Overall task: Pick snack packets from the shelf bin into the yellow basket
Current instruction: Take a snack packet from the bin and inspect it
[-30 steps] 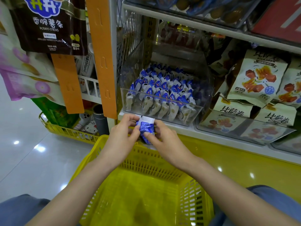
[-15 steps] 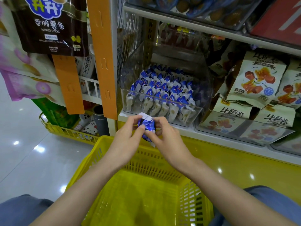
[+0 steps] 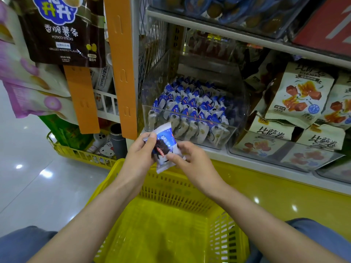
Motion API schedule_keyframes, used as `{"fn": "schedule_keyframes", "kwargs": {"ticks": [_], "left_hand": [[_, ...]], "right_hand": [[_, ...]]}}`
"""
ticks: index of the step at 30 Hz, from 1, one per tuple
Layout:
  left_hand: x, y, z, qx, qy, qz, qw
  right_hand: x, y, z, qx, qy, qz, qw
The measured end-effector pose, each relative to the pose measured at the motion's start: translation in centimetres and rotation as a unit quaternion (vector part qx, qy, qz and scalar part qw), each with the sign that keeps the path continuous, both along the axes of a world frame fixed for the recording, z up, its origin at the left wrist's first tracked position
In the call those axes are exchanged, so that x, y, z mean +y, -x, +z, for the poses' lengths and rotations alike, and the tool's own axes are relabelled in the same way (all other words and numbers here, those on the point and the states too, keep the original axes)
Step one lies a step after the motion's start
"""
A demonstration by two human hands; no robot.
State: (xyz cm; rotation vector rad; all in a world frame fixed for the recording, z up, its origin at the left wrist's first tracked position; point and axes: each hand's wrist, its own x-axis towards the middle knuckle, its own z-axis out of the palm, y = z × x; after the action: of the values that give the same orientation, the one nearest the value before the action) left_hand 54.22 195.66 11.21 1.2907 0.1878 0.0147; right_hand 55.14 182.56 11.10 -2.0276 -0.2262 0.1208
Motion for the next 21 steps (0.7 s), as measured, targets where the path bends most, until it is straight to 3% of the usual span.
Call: {"fn": "schedule_keyframes", "kwargs": {"ticks": [5, 9, 11, 16, 21], "left_hand": [[1.0, -0.4, -0.2, 0.02, -0.01, 0.02, 1.0], [1.5, -0.6, -0.1, 0.013, -0.013, 0.005, 1.0], [1.5, -0.5, 0.2, -0.001, -0.045, -0.004, 0.999], [1.2, 0.0, 0.9, -0.061, -0.143, -0.018, 0.988], [0.6, 0.5, 1.4, -0.123, -0.255, -0.02, 0.959]], "right_hand": [[-0.1, 0.2, 0.5, 0.06, -0.06, 0.041, 0.996], [-0.3, 0.4, 1.0, -0.003, 0.01, 0.054, 0.998], [-0.4, 0.5, 1.1, -0.012, 0.032, 0.053, 0.998], [-0.3, 0.5, 1.5, 0.08, -0.085, 0.055, 0.992], [-0.5, 0.6, 2.2, 0.095, -0.115, 0.037, 0.988]]}}
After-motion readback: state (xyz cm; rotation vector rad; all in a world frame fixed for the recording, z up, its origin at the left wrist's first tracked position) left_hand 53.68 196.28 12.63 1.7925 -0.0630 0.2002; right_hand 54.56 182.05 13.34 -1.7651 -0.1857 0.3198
